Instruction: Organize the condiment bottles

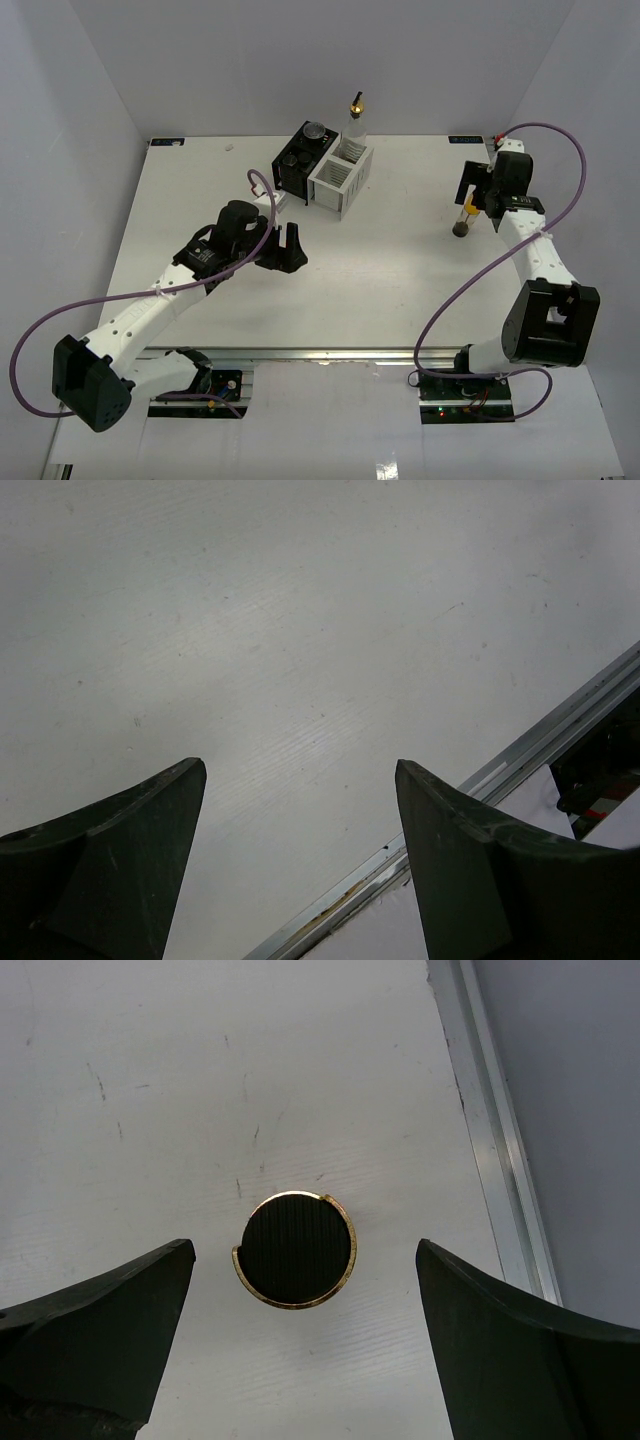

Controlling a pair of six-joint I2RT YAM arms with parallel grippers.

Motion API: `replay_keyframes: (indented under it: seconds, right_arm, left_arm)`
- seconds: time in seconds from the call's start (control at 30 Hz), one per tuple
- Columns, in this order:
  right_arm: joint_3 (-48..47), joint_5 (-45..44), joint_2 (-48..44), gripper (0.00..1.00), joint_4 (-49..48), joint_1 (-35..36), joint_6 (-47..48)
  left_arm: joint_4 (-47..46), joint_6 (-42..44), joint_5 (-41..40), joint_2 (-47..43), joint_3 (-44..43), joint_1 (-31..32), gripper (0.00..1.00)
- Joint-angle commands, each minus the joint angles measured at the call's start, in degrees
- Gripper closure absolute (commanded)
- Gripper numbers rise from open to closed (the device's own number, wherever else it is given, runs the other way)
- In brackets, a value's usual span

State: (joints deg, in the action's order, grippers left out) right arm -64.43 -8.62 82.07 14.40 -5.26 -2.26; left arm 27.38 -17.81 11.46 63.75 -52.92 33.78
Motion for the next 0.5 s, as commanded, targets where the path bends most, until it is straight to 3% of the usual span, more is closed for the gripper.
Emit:
replay_keyframes:
  seconds: [0.0, 0.13, 0.47]
  right_arm:
    - [-0.2, 1.8, 1.9, 0.01, -2.4, -0.4, 3.8]
    - [1.2, 2.5, 2.5, 0.0, -4.9, -0.4, 4.1]
    - [0.5, 1.4, 3.2, 0.16, -6.1, -0.5, 5.0]
  left_arm:
    - [0.0, 0.5, 0.3, -1.2, 0.5, 0.2, 0.12]
    - [0.6, 0.8, 0.7, 0.1, -0.1, 0.2, 0.12]
    - [0.1, 0.5, 0.1, -1.1, 0.6, 0.2, 0.12]
